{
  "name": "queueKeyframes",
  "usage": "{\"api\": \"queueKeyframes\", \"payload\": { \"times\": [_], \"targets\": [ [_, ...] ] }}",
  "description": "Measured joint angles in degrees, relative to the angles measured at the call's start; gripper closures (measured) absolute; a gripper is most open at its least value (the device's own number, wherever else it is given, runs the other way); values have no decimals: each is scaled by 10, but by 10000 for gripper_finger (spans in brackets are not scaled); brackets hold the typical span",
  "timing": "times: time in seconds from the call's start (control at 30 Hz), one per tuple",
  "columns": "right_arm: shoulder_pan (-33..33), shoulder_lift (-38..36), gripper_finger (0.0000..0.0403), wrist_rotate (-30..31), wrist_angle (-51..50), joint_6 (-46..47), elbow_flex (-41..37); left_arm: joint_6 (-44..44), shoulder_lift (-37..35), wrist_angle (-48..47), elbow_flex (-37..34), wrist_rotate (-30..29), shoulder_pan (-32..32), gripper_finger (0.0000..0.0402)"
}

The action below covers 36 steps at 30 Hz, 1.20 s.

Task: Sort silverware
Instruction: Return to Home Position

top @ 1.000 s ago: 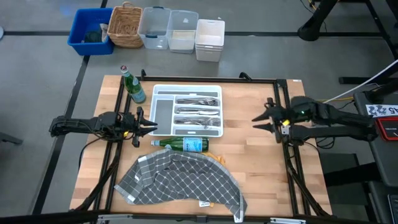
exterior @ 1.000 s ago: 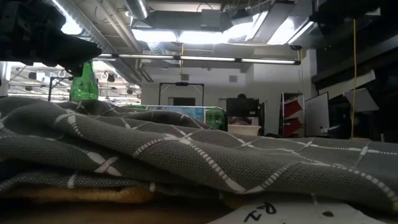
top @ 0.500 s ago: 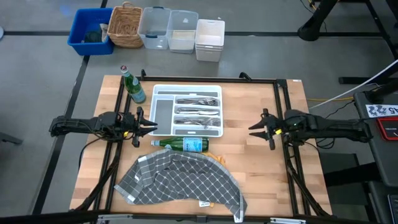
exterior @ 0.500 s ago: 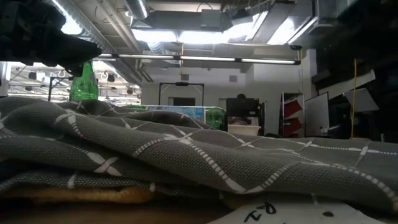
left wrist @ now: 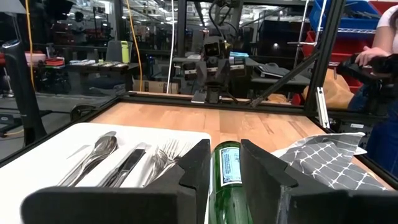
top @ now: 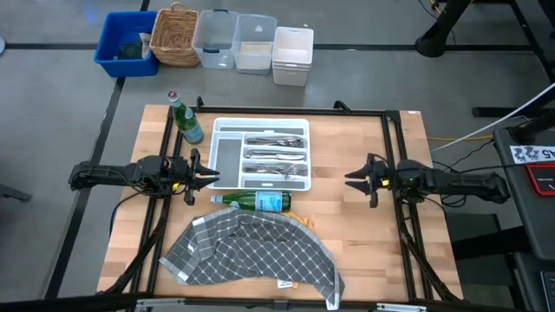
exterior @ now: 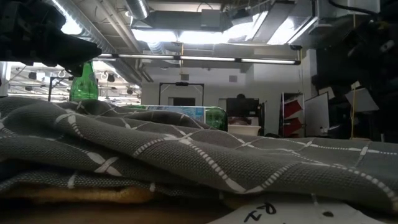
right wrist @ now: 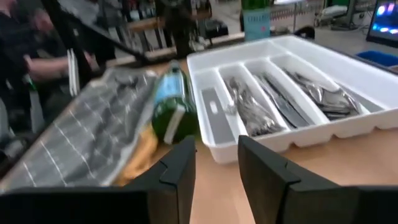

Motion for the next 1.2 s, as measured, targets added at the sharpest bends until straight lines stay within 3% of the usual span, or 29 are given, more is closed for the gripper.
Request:
{"api": "queueKeyframes", "payload": {
  "times": [0.27, 1.2],
  "targets": [
    [0, -81, 281, 0, 1, 11, -6, 0, 0, 0, 0, 0, 0, 327],
    [0, -81, 281, 3, -9, -24, -7, 0, 0, 0, 0, 0, 0, 327]
  ]
}}
